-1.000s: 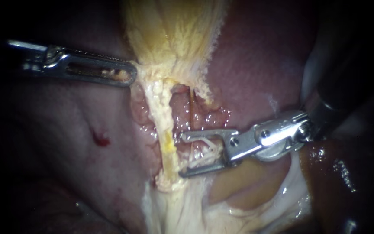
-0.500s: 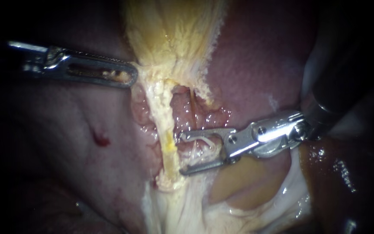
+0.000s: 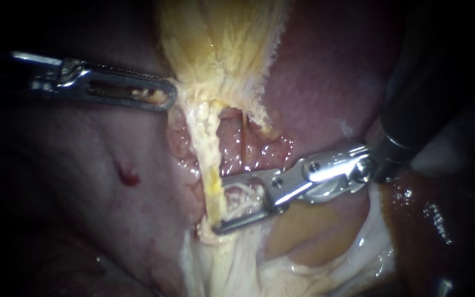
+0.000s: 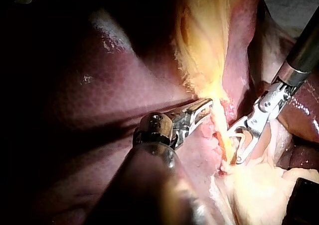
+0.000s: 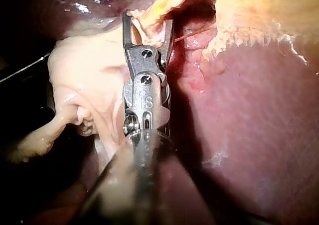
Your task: Clipping first clip left tube
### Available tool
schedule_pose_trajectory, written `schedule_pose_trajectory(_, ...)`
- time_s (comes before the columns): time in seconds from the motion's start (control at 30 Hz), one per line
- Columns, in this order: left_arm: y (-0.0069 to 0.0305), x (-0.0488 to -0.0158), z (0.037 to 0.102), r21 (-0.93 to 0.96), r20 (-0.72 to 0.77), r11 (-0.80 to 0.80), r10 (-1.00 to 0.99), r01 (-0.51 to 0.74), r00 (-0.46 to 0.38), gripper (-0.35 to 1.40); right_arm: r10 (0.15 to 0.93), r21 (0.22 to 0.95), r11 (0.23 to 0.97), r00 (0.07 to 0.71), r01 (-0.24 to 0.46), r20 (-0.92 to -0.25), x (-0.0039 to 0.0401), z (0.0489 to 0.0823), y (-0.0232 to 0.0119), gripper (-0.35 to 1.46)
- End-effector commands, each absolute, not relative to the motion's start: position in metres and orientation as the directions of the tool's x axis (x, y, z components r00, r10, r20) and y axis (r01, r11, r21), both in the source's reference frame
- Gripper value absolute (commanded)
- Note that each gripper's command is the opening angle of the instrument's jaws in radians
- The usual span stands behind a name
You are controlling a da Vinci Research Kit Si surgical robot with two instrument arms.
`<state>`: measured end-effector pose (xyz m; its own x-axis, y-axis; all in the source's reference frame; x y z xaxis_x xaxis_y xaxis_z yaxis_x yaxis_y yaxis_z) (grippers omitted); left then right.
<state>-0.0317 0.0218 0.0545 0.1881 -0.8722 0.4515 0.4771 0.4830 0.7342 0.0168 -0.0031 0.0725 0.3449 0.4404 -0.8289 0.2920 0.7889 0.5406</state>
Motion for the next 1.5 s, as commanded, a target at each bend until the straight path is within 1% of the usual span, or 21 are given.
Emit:
schedule_pose_trajectory(0.03,0.0218,-0.0318,0.0545,0.734,0.452,0.482,-0.872,0.478,0.187,-0.35,0.447,0.547,0.784,0.346,0.294,-0.825,0.0172,0.0726,-0.0032,0.48)
schedule_pose_trajectory(0.2,0.0218,-0.0319,0.0545,0.734,0.451,0.482,-0.872,0.478,0.187,-0.35,0.48,0.566,0.761,0.311,0.317,-0.82,0.0186,0.0728,-0.0038,0.48)
schedule_pose_trajectory(0.33,0.0219,-0.032,0.0545,0.734,0.451,0.482,-0.873,0.479,0.186,-0.35,0.525,0.591,0.73,0.272,0.343,-0.807,0.0195,0.0724,-0.0041,0.48)
schedule_pose_trajectory(0.4,0.0219,-0.032,0.0545,0.734,0.451,0.482,-0.873,0.479,0.186,-0.35,0.531,0.593,0.723,0.264,0.356,-0.806,0.02,0.0722,-0.0041,0.47)
schedule_pose_trajectory(0.47,0.0219,-0.0321,0.0546,0.734,0.451,0.482,-0.873,0.479,0.186,-0.35,0.533,0.595,0.715,0.264,0.367,-0.804,0.0205,0.0722,-0.0041,0.46)
schedule_pose_trajectory(0.57,0.0219,-0.0321,0.0546,0.734,0.451,0.482,-0.873,0.479,0.186,-0.35,0.535,0.592,0.718,0.255,0.366,-0.806,0.021,0.0723,-0.0041,0.47)
schedule_pose_trajectory(0.73,0.022,-0.0321,0.0547,0.734,0.451,0.482,-0.873,0.479,0.187,-0.35,0.548,0.606,0.707,0.259,0.365,-0.796,0.0207,0.072,-0.0043,0.48)
schedule_pose_trajectory(0.9,0.0221,-0.0319,0.0548,0.734,0.452,0.482,-0.872,0.478,0.187,-0.35,0.554,0.613,0.697,0.264,0.371,-0.79,0.0204,0.071,-0.0051,0.48)
schedule_pose_trajectory(1.1,0.0222,-0.0318,0.055,0.734,0.452,0.483,-0.872,0.478,0.187,-0.35,0.561,0.611,0.694,0.246,0.382,-0.791,0.0207,0.0694,-0.006,0.48)
schedule_pose_trajectory(1.5,0.0224,-0.0317,0.0553,0.734,0.452,0.483,-0.872,0.478,0.187,-0.35,0.561,0.61,0.691,0.244,0.389,-0.791,0.0209,0.0688,-0.0063,0.47)
